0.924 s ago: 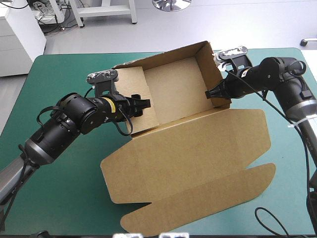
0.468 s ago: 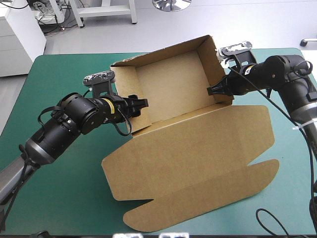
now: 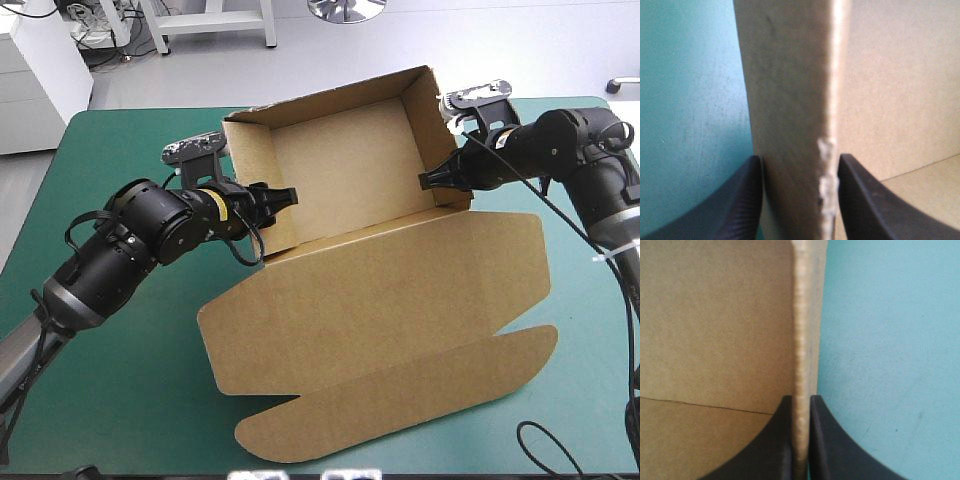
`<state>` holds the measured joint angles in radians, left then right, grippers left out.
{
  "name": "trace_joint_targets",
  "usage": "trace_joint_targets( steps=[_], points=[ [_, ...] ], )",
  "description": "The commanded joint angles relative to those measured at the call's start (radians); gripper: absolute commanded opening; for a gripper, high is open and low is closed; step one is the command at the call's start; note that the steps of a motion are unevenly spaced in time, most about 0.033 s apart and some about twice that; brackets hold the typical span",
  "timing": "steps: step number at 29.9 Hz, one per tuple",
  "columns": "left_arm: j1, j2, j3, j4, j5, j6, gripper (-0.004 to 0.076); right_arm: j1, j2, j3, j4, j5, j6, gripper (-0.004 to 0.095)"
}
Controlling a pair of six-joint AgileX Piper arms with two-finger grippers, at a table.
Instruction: Fold the box
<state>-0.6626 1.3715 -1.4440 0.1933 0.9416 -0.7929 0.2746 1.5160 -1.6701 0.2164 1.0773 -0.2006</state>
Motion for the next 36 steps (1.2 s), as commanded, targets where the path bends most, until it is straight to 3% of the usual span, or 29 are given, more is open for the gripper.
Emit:
trace_joint_targets(
  steps=[1, 5, 15, 26, 31, 36],
  points=[
    [-0.006, -0.032, -0.044, 0.017, -0.032, -0.006, 0.0181, -0.001, -0.048, -0.039, 0.025, -0.05, 0.009, -0.0011],
    [-0.006, -0.03, -0.044, 0.04, -0.03, -0.003, -0.0013, -0.001, -0.048, -0.039, 0.025, -0.035, 0.009, -0.0011],
    [-0.006, -0.024, -0.044, 0.058, -0.021, 0.021, -0.001, -0.001, -0.048, -0.039, -0.002, -0.017, 0.043, -0.0011],
    [-0.004, 0.12, -0.143, 0.052, 0.152, 0.152, -0.001, 0.0, 0.013, -0.032, -0.038, 0.118, 0.127, -0.0011],
    [0.047, 0.219, -0.219, 0.013, 0.226, 0.189, -0.001, 0.0, 0.065, 0.042, -0.034, 0.118, 0.143, -0.0011],
    [0.152, 0.31, -0.237, -0.175, 0.265, 0.313, -0.001, 0.0, 0.129, 0.095, -0.034, 0.099, 0.143, -0.0012]
  ],
)
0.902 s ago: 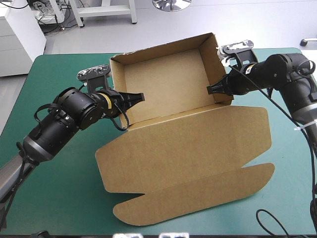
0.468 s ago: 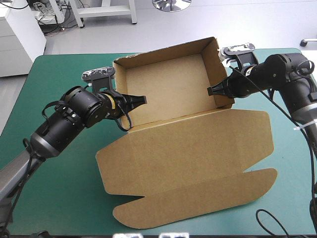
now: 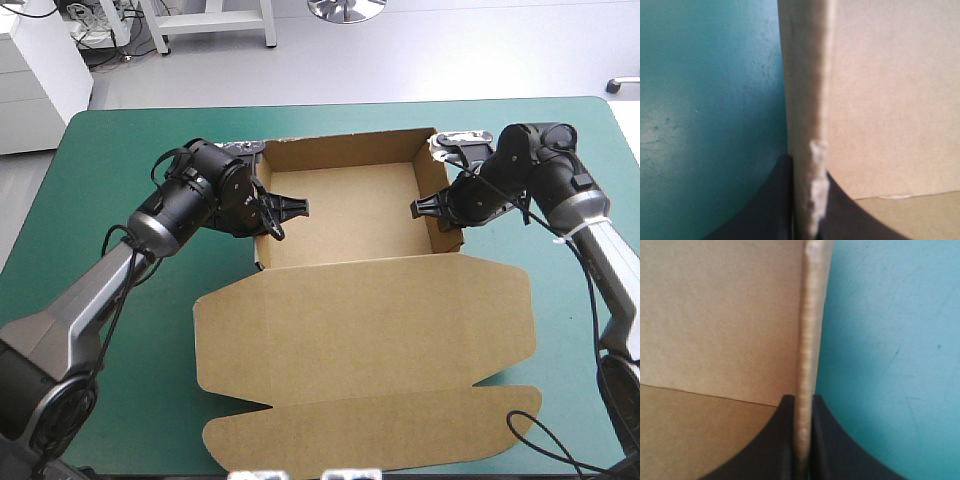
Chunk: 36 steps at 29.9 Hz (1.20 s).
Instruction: Fold the box
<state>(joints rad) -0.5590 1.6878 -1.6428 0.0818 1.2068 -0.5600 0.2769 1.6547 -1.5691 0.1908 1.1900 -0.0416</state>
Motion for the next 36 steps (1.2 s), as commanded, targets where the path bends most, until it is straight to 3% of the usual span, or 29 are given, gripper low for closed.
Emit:
trace_joint_targets(
  steps=[1, 6, 28, 36],
  points=[
    [0.059, 0.008, -0.039, -0.082, 0.011, 0.094, -0.001, -0.002, 0.005, 0.001, -0.005, -0.015, -0.016, -0.0012],
    [0.093, 0.083, -0.039, -0.054, 0.082, 0.145, -0.001, -0.002, 0.085, 0.002, 0.035, -0.011, -0.016, -0.0011],
    [0.09, 0.171, -0.039, -0.11, 0.08, 0.178, -0.0009, -0.001, 0.168, -0.002, 0.013, -0.032, 0.042, -0.0011],
    [0.09, 0.171, -0.039, -0.108, 0.08, 0.178, -0.0009, 0.097, 0.168, -0.003, -0.208, -0.038, 0.109, -0.0012]
  ],
)
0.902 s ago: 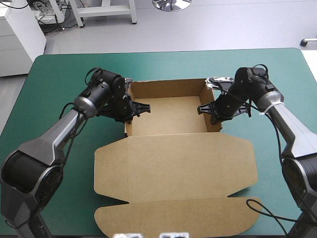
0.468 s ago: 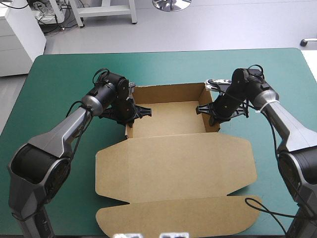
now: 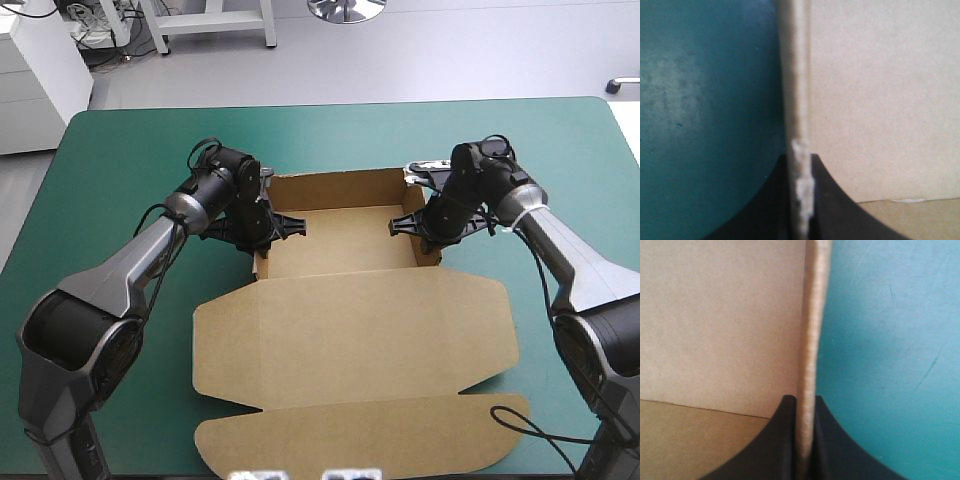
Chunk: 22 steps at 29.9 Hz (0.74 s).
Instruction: Fold the box
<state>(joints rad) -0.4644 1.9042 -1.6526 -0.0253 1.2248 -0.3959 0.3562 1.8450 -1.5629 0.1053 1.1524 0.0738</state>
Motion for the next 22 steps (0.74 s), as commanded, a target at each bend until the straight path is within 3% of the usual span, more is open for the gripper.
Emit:
trace_joint_targets(
  steps=[1, 8, 12, 17, 19, 22],
  points=[
    [-0.005, -0.046, -0.029, -0.001, 0.062, 0.014, -0.0009, 0.02, -0.022, -0.01, -0.123, -0.004, 0.001, -0.0012],
    [-0.005, -0.046, -0.029, 0.001, 0.062, 0.016, 0.0022, 0.02, -0.022, -0.01, -0.117, -0.005, 0.009, -0.0013],
    [-0.005, -0.046, -0.029, 0.005, 0.062, 0.031, 0.0183, 0.02, -0.022, -0.01, -0.089, -0.006, -0.01, -0.0011],
    [-0.005, -0.046, -0.029, 0.005, 0.062, 0.041, 0.0439, 0.02, -0.022, -0.015, -0.018, -0.027, -0.063, 0.0024],
    [-0.005, -0.046, -0.031, 0.005, 0.062, 0.041, 0.0489, 0.02, -0.022, -0.039, 0.011, -0.023, -0.082, 0.0098],
    [-0.005, -0.046, -0.048, 0.005, 0.062, 0.041, 0.0492, 0.02, -0.022, -0.094, 0.015, -0.008, -0.082, 0.023]
  ],
)
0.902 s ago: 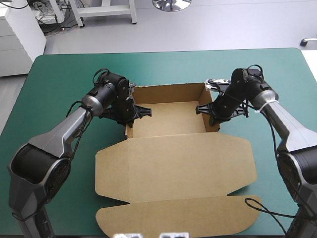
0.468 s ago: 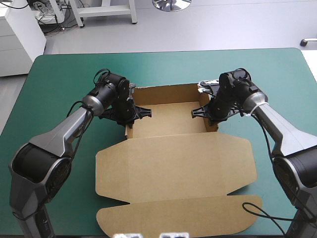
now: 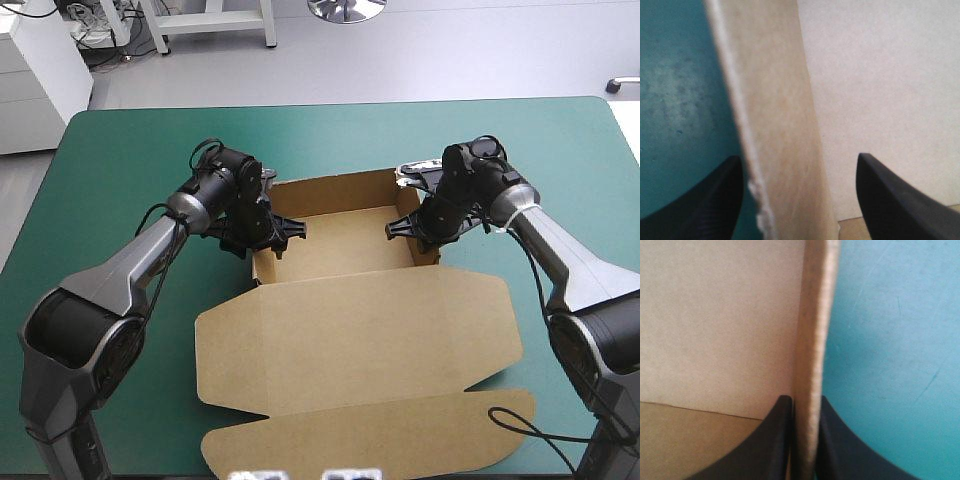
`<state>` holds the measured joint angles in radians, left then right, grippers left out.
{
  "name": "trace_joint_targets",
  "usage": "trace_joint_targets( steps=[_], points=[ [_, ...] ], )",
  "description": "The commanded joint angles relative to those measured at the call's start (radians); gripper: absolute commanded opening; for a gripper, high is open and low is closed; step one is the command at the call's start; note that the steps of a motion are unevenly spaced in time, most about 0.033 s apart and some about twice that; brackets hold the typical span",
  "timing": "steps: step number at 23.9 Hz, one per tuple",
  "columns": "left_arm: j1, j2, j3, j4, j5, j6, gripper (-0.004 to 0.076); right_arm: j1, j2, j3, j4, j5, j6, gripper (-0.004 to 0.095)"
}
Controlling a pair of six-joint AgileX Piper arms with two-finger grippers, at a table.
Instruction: Fold the box
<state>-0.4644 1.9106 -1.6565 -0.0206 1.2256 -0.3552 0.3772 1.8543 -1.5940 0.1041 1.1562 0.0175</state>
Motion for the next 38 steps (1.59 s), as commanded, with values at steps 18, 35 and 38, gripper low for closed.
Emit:
trace_joint_targets(
  steps=[18, 35, 38],
  points=[
    [-0.001, -0.212, -0.216, 0.045, 0.064, 0.0, 0.0489, -0.003, -0.052, -0.354, -0.035, 0.098, 0.003, 0.0706],
    [-0.016, -0.674, 0.188, 0.038, 0.055, 0.106, -0.001, -0.003, -0.078, -0.344, -0.03, 0.098, 0.001, 0.0702],
    [-0.016, -0.842, 0.365, 0.038, -0.016, 0.109, -0.001, -0.003, -0.071, -0.344, -0.036, 0.098, -0.006, 0.0702]
  ],
)
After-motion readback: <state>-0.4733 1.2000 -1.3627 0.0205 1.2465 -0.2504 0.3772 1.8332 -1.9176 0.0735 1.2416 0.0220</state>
